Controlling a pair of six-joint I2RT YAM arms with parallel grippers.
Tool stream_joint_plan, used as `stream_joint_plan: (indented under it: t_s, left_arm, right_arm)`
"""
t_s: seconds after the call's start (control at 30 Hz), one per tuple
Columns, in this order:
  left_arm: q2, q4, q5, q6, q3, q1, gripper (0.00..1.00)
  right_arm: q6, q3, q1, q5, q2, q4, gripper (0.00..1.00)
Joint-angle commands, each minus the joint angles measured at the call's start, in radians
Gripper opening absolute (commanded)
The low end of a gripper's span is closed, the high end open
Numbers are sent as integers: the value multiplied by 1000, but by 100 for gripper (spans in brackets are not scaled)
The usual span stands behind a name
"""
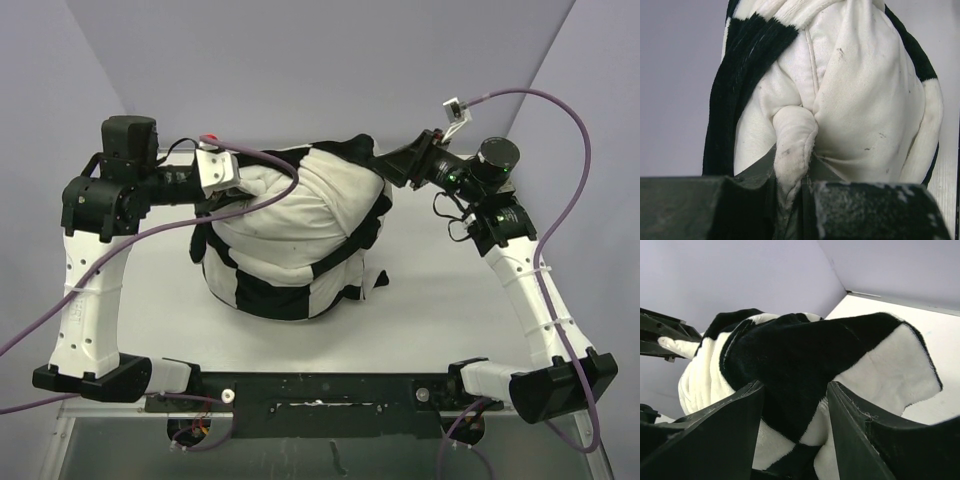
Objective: Remove the pillowcase from the pillow
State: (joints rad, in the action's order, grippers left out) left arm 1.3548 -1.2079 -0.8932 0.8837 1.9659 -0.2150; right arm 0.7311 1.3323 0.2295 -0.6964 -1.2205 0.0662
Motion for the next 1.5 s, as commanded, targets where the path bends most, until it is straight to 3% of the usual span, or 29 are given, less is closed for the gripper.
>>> stream_joint_plan:
  t_s: [0.0,0.07,0.13,0.2,0.3,0.33,0.67,1.07,1.47]
  left_arm:
    - [-35,-27,13,24,23,2,0]
    - [-36,-28,10,23,28,2,0]
    - [-38,-31,9,23,35,2,0]
    - [-41,-35,10,29,40,2,0]
    - [-45,-46,11,38,57,2,0]
    - [-45,-53,13,39,66,2,0]
    - [-46,-173,0,93,148,2,0]
    - [-14,-510,-42,277,261,3,0]
    - [-55,-503,-29,292,275,-6,0]
  right_arm:
    - [74,2,-4,-72,-2,-115,55]
    - [86,1,-4,-93,-13,-132,56]
    - [105,-1,-4,-120,-24,-156,51]
    - [110,0,-5,-130,-29,-168,34]
    - [95,19,-36,-111,-31,-124,2]
    - [104,20,-49,-114,-31,-126,0]
    - [104,48,-180,-66,-70,-136,0]
    - [-90,150,-190,240,-125,31,0]
    - [-235,98,-189,523,-175,144,0]
